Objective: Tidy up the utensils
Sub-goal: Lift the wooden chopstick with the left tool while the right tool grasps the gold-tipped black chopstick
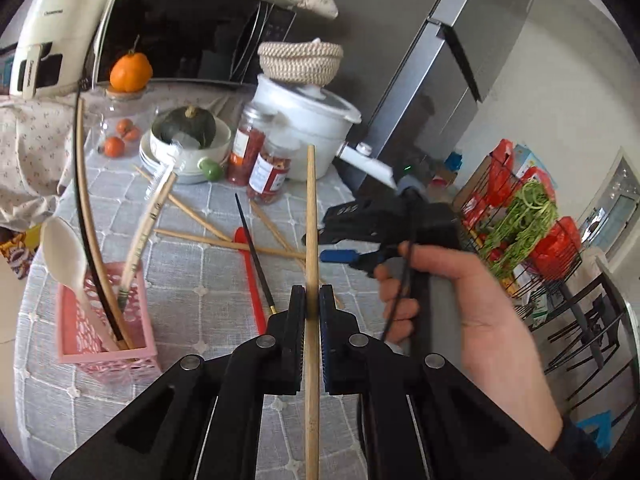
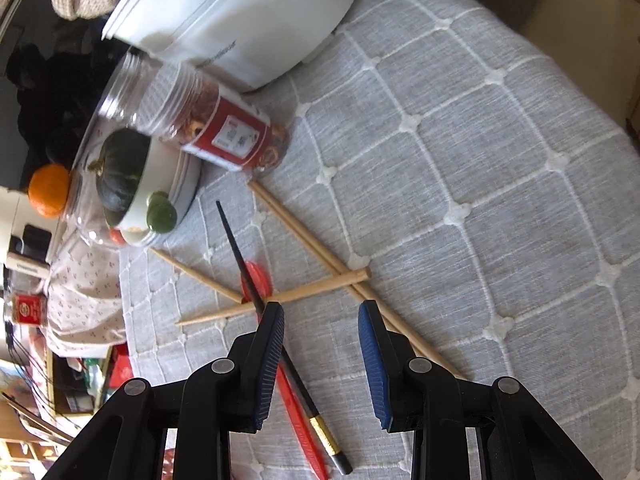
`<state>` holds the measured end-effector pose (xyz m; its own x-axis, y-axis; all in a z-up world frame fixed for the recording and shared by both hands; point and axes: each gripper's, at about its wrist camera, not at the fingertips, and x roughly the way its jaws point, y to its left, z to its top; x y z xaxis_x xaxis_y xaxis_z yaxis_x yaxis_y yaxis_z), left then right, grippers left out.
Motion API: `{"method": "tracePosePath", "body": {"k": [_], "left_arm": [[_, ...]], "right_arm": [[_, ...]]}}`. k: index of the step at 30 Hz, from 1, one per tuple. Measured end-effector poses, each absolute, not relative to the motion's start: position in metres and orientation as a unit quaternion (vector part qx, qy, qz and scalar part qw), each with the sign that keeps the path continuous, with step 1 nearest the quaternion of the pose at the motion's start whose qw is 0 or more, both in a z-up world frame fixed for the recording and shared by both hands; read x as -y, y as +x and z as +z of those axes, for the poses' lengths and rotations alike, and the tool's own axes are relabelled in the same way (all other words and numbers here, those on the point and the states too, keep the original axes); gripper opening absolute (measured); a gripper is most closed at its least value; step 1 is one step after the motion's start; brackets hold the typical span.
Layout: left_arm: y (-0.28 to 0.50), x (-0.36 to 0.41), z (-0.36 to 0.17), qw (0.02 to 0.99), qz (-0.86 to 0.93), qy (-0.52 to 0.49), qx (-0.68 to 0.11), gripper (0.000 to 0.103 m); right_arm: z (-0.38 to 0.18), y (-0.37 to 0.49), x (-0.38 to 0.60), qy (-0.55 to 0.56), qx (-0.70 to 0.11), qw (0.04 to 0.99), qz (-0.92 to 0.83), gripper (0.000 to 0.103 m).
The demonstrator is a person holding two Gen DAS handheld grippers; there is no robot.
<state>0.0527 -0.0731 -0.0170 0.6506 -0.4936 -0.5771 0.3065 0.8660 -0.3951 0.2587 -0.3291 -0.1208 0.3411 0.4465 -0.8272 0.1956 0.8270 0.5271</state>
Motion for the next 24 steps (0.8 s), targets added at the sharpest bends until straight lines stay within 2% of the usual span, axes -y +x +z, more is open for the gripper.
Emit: {"method": "tracePosePath", "body": {"k": [4, 9, 11, 12, 13, 19, 24], "left_arm": [[0.032, 0.039, 0.001, 0.928, -0.221, -0.119, -0.277, 0.007], [0.046, 0.002, -0.005, 0.925, -0.216, -0.156, -0.271, 0.007], [0.049, -0.012, -0.004, 0.925, -0.220, -0.171, -0.260, 0.007], [0.048, -0.017, -0.004, 0.927, -0.219, -0.169, -0.253, 0.007], [0.048, -0.019, -0.003, 0.931, -0.217, -0.160, -0.246, 0.007], [0.058, -0.040, -0.003, 0.930, -0.213, -0.182, -0.239, 0.007], [0.060, -0.056, 0.009, 0.943, -0.193, -0.186, -0.197, 0.007]], "right_arm": [[-0.143, 0.266, 0.290, 0.227, -0.578, 0.776, 0.110, 0.035], [-0.157, 0.269, 0.261, 0.178, -0.567, 0.793, 0.134, 0.034], [-0.160, 0.270, 0.253, 0.156, -0.564, 0.799, 0.136, 0.023], [-0.161, 0.269, 0.250, 0.147, -0.563, 0.801, 0.139, 0.013], [-0.159, 0.268, 0.249, 0.143, -0.557, 0.806, 0.141, 0.007], [-0.120, 0.259, 0.256, 0.151, -0.525, 0.827, 0.133, 0.006], [-0.076, 0.243, 0.259, 0.159, -0.461, 0.863, 0.133, 0.006]]}}
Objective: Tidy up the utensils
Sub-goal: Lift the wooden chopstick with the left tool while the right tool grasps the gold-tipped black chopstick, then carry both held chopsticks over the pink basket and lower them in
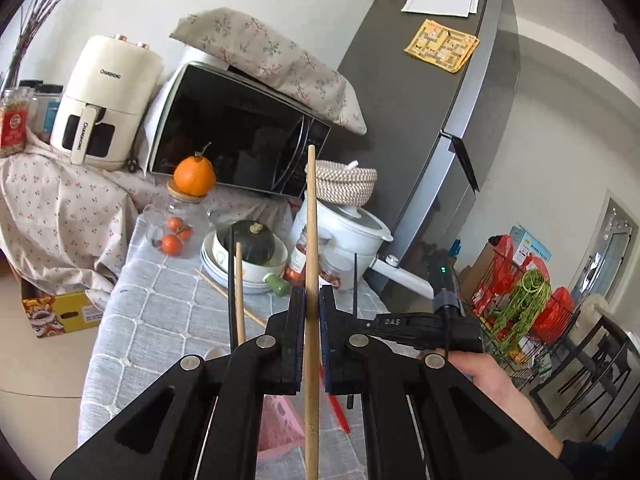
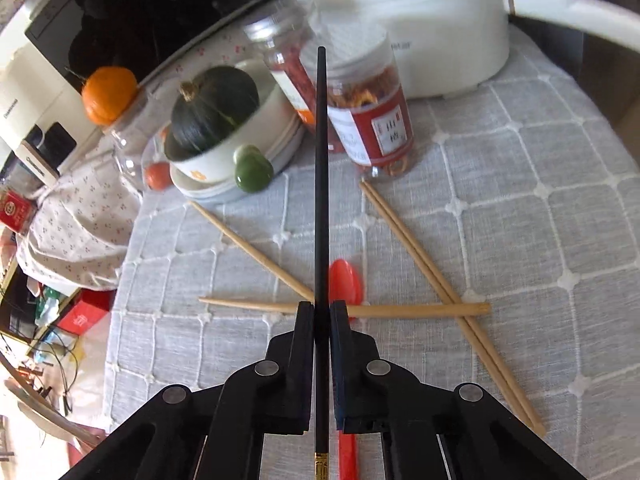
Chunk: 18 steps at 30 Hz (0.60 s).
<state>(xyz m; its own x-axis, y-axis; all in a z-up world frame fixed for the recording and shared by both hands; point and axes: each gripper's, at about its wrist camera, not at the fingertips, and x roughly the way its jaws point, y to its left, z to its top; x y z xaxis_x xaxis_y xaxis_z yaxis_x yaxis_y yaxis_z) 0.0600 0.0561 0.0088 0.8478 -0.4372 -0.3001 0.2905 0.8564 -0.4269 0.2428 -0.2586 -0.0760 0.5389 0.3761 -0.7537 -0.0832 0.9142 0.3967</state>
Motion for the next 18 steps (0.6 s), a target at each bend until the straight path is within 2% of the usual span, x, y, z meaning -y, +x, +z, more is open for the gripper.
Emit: {"method": "tracePosePath", "body": {"k": [9, 18], "left_arm": [[0.064, -0.065, 0.018, 0.962, -0.164, -0.182, -0.118, 0.007], [0.070, -0.053, 0.000, 0.978, -0.123, -0.141, -0.095, 0.007]], "right_arm": [[-0.006, 0.203, 0.237, 0.140, -0.336, 0.914, 0.178, 0.006], [0.038, 0.168, 0.216, 0.165, -0.231, 0.926, 0.249, 0.006]]}}
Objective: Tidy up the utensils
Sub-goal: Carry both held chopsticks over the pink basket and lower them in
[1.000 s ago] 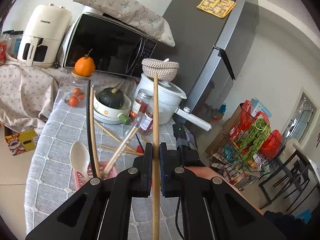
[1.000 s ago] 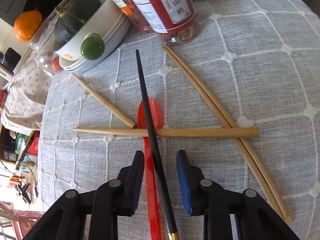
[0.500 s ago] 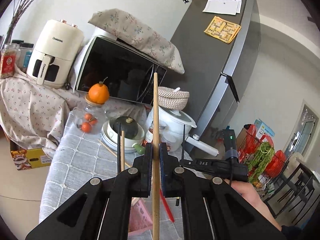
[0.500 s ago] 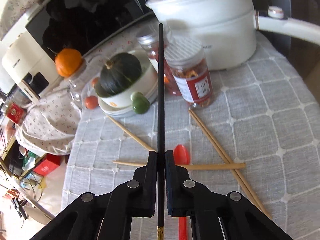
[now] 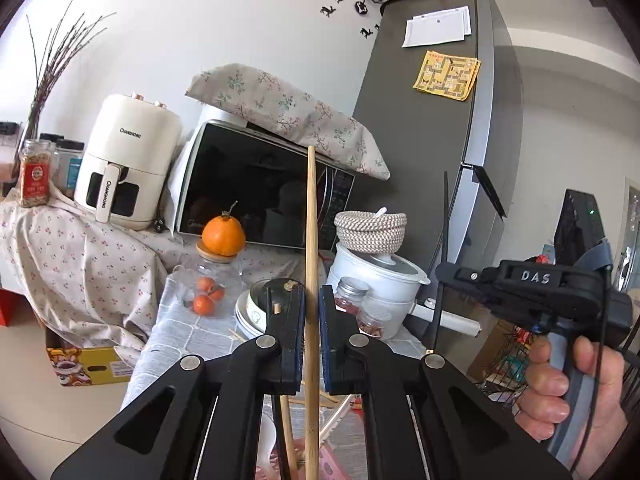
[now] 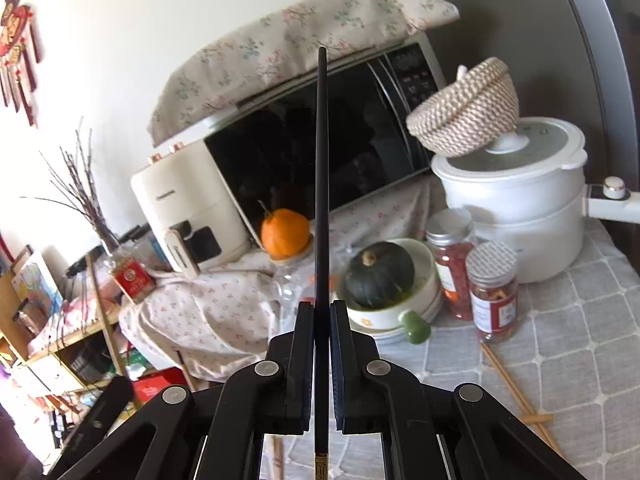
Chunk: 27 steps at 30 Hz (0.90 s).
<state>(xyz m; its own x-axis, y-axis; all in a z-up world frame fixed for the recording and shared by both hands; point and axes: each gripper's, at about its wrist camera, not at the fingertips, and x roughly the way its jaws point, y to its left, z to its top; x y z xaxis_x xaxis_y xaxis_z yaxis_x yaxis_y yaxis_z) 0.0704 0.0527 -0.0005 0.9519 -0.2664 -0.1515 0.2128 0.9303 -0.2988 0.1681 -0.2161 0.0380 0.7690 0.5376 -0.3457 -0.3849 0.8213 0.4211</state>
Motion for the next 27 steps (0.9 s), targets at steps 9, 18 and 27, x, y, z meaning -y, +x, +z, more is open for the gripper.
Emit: {"method": "tracePosePath", "body": {"k": [9, 18, 27], "left_arm": [[0.074, -0.042, -0.022, 0.982, -0.105, -0.106, -0.113, 0.007], [0.070, -0.041, -0.037, 0.982, -0.083, -0.084, -0.145, 0.007], [0.063, -0.059, -0.024, 0.974, -0.093, -0.133, -0.157, 0.008]], "right_arm": [[0.036, 0.148, 0.182, 0.138, -0.211, 0.924, 0.287, 0.007], [0.014, 0.140, 0.157, 0.114, -0.213, 0.926, 0.291, 0.007], [-0.012, 0.135, 0.129, 0.066, -0.225, 0.927, 0.292, 0.007]]}}
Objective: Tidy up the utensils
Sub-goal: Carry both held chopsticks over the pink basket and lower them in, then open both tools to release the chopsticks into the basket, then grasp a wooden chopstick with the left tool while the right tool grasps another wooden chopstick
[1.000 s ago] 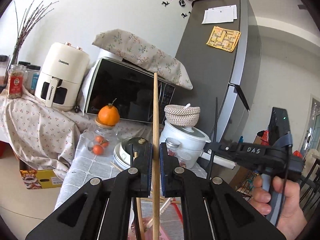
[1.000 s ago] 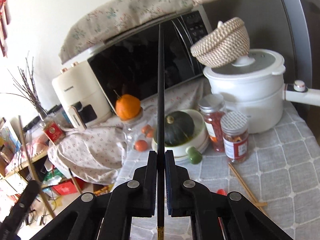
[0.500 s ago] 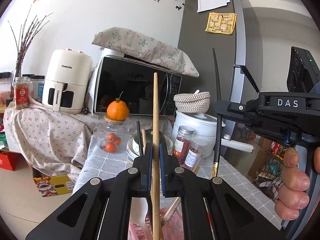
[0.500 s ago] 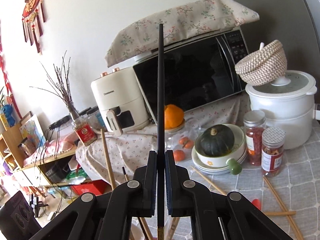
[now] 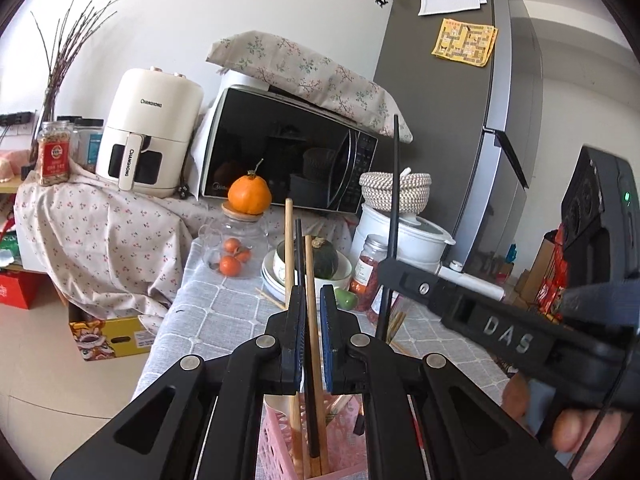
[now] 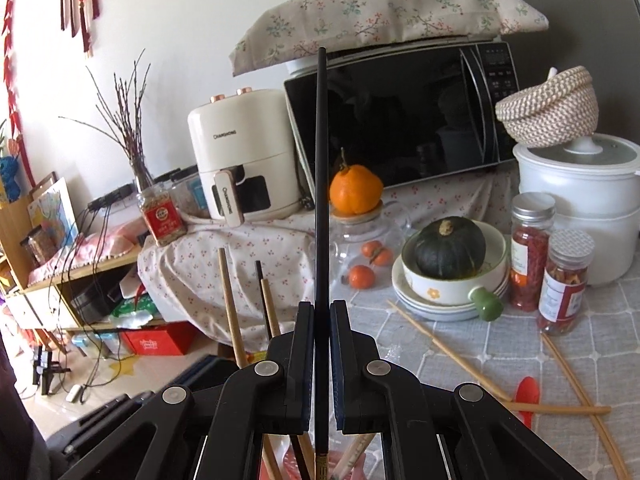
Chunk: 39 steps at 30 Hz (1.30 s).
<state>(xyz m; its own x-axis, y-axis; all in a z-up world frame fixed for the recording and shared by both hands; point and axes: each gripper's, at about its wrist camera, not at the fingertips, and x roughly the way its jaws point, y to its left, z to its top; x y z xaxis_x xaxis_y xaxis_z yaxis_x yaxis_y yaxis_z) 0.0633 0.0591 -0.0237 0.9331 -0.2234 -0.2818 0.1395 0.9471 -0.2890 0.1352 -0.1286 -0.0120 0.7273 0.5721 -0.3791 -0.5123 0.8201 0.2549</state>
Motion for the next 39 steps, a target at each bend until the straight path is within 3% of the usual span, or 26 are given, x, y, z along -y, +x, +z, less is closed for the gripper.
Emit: {"method": "tracePosePath", "body": {"k": [4, 11, 19, 28, 33, 39], "left_arm": [[0.061, -0.068, -0.014, 0.973, -0.090, -0.147, -0.156, 0.009], [0.070, -0.087, -0.018, 0.957, -0.084, -0.197, -0.196, 0.025], [0.068, -0.078, -0.012, 0.951, -0.091, -0.197, -0.220, 0.034], [0.053, -0.034, -0.007, 0.939, -0.131, -0.166, -0.270, 0.041], [0.043, 0.024, -0.016, 0.922, -0.154, -0.130, -0.331, 0.051], [0.065, 0.108, -0.050, 0.871, -0.184, -0.110, -0.443, 0.053]], "right_arm": [[-0.020, 0.132, 0.115, 0.034, -0.233, 0.925, 0.299, 0.007], [-0.025, 0.134, 0.106, -0.005, -0.264, 0.915, 0.306, 0.009], [0.016, 0.147, 0.160, 0.061, -0.250, 0.928, 0.271, 0.021], [0.042, 0.163, 0.235, 0.085, -0.289, 0.935, 0.187, 0.033], [0.043, 0.172, 0.304, 0.173, -0.320, 0.921, 0.139, 0.033], [0.020, 0.184, 0.356, 0.222, -0.368, 0.900, 0.074, 0.033]]}}
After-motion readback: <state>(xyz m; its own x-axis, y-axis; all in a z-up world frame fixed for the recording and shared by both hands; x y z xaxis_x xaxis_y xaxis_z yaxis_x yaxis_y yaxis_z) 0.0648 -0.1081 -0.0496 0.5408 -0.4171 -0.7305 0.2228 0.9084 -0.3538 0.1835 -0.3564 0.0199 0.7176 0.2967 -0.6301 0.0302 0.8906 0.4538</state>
